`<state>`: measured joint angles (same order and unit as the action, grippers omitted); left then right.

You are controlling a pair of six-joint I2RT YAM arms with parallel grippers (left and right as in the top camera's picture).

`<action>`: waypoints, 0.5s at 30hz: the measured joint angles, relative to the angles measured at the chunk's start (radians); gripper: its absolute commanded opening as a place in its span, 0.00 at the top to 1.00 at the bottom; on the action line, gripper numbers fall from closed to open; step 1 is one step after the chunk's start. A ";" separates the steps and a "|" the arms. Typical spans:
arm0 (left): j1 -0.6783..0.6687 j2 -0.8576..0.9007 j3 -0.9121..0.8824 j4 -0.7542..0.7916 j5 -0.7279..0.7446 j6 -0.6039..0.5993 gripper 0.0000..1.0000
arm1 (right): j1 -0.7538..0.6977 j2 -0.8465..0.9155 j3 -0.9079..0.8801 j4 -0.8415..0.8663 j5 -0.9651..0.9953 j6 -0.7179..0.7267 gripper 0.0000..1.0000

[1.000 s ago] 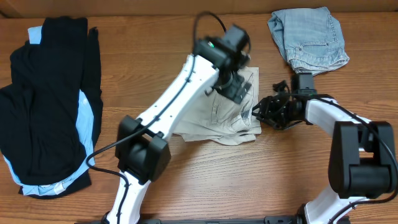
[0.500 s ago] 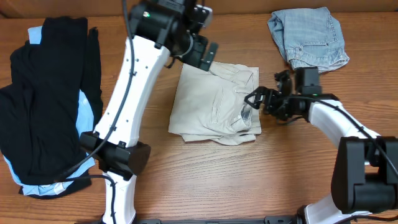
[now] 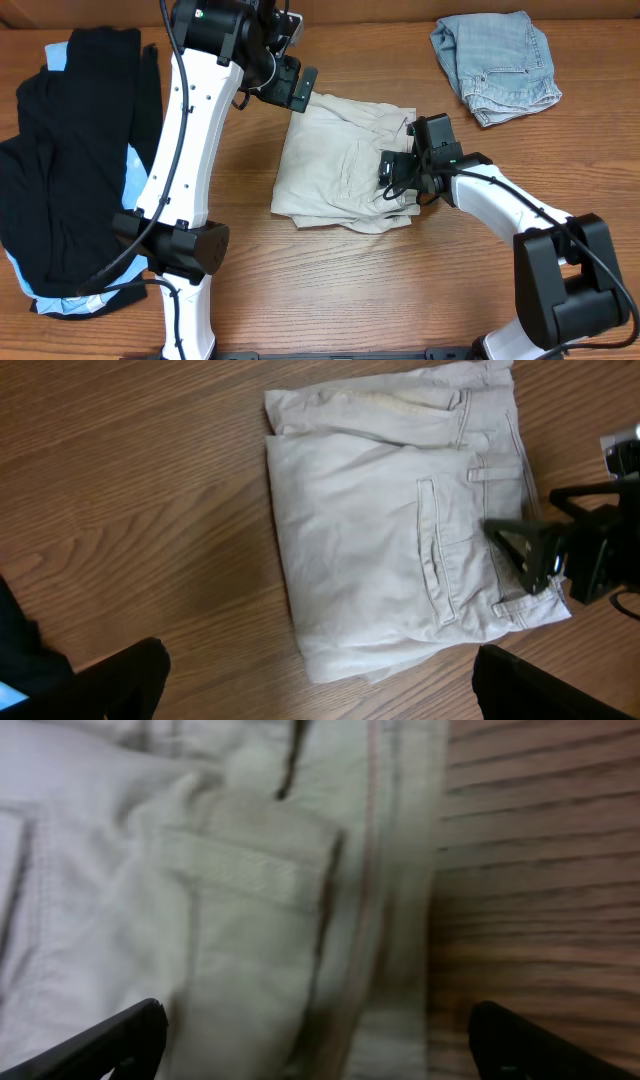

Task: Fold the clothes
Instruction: 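Release the left gripper and grasp the folded shorts' right edge with the right gripper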

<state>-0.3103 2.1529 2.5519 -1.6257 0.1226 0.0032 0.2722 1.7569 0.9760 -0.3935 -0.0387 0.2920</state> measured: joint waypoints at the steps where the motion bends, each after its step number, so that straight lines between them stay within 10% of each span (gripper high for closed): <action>1: 0.000 0.000 0.000 -0.002 0.000 0.000 0.00 | 0.000 0.013 0.000 0.003 0.019 0.003 0.00; 6: 0.000 0.000 0.000 -0.011 0.000 0.000 0.00 | 0.003 0.053 0.011 0.013 0.051 0.008 0.02; 15: 0.000 0.000 0.000 -0.024 -0.015 0.000 0.00 | 0.010 0.067 0.013 0.041 -0.037 0.020 0.53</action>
<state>-0.3103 2.1529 2.5519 -1.6497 0.1078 0.0032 0.2825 1.8236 0.9894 -0.3527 -0.0761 0.3119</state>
